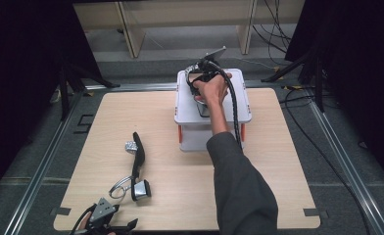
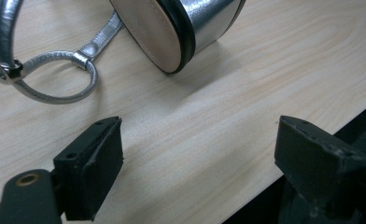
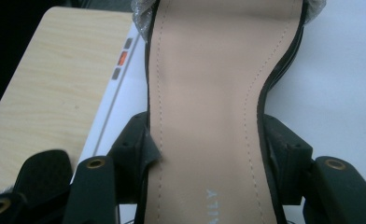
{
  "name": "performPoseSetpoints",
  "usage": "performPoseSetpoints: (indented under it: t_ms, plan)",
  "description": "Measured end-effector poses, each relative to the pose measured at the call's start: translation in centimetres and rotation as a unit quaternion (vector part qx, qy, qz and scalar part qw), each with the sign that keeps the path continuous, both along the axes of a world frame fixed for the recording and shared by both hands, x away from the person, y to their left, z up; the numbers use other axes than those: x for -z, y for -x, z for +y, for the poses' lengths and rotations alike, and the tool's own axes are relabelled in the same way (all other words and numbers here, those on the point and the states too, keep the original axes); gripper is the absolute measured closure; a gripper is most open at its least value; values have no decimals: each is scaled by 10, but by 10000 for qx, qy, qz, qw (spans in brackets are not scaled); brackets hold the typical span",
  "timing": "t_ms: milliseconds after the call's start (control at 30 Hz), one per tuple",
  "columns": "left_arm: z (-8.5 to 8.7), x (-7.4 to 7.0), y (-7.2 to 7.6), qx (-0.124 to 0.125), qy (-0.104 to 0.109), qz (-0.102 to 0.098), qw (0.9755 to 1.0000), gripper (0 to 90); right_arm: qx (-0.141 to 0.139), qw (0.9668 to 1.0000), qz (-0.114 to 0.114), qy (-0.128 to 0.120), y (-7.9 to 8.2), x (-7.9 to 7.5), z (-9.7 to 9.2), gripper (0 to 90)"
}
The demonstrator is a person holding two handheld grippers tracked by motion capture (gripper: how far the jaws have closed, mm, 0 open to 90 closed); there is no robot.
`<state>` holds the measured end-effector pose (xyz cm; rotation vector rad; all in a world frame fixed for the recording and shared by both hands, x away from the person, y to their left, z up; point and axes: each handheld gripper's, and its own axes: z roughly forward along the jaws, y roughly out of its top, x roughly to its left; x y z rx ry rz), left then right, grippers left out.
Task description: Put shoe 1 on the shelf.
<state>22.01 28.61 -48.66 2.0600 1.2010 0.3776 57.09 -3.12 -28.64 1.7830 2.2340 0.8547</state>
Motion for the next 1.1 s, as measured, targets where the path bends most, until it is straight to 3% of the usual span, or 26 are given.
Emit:
performPoseSetpoints:
  t_ms: [133, 200, 233, 267, 300, 333, 367, 400, 433, 500, 533, 567, 667, 700, 733, 900, 933, 967, 1000, 1033, 1100]
  plan:
    - [-1, 0, 1, -14, 133, -34, 9999, 152, 168, 9998, -63, 58, -1, 2, 0, 414]
    - [1, -1, 0, 60, -59, -16, 10000, 152, 321, 9995, 1, -76, -2, 6, 0, 370]
    - [1, -1, 0, 68, -61, -20, 10000, 152, 412, 9990, 63, -129, -1, 8, 1, 363]
    - [-1, 0, 1, -4, 158, -31, 9999, 152, 477, 9987, 96, -167, -2, 9, 1, 357]
    - [0, 0, 0, 27, 125, -52, 9999, 153, 542, 9981, 67, -301, -2, 12, -1, 353]
    - [-1, 0, 1, 25, 139, -48, 9999, 153, 553, 9978, 86, -347, -3, 11, -2, 335]
    - [1, -1, 0, 97, -35, 9, 9999, 153, 585, 9974, 111, -402, -2, 10, -1, 280]
    - [1, 0, 0, 21, -35, -9, 10000, 152, 541, 9973, 56, -502, -2, 10, -2, 275]
    - [-1, 0, 0, -13, 125, -25, 9999, 152, 661, 9963, 10, -548, 1, 3, -2, 287]
    - [-1, 0, 0, -23, 95, 11, 10000, 153, 650, 9959, -53, -634, 1, -5, -6, 269]
    - [0, 0, 0, 15, -24, 11, 10000, 153, 660, 9957, -75, -650, 2, -9, -7, 265]
    - [-1, -1, 1, -8, 93, 28, 10000, 152, 509, 9960, -201, -707, 2, -14, -10, 270]
    - [1, 0, 0, 2, 19, -20, 10000, 153, 278, 9954, -167, -907, 7, -29, -14, 266]
    - [-1, 0, 0, -28, 118, -1, 9999, 152, 137, 9949, -320, -944, 9, -33, -17, 267]
    - [1, 0, 0, 4, -20, 8, 10000, 152, 72, 9954, -420, -862, 11, -37, -18, 266]
    - [0, 0, 0, -32, 131, -12, 9999, 152, -451, 9924, -768, -851, 25, -51, -33, 263]
    - [1, 0, -1, -13, -18, 5, 10000, 153, -559, 9920, -799, -798, 29, -54, -35, 262]
    - [1, 0, -1, -4, -15, -7, 10000, 152, -670, 9911, -874, -752, 34, -56, -38, 263]
    - [0, 0, 0, -37, 123, -19, 9999, 153, -654, 9916, -833, -737, 40, -57, -38, 263]
    - [0, 0, 0, -42, 114, -23, 9999, 152, -785, 9917, -826, -589, 48, -60, -41, 263]
    - [1, 0, -1, -27, 30, 17, 10000, 152, -1009, 9886, -911, -652, 62, -59, -46, 263]
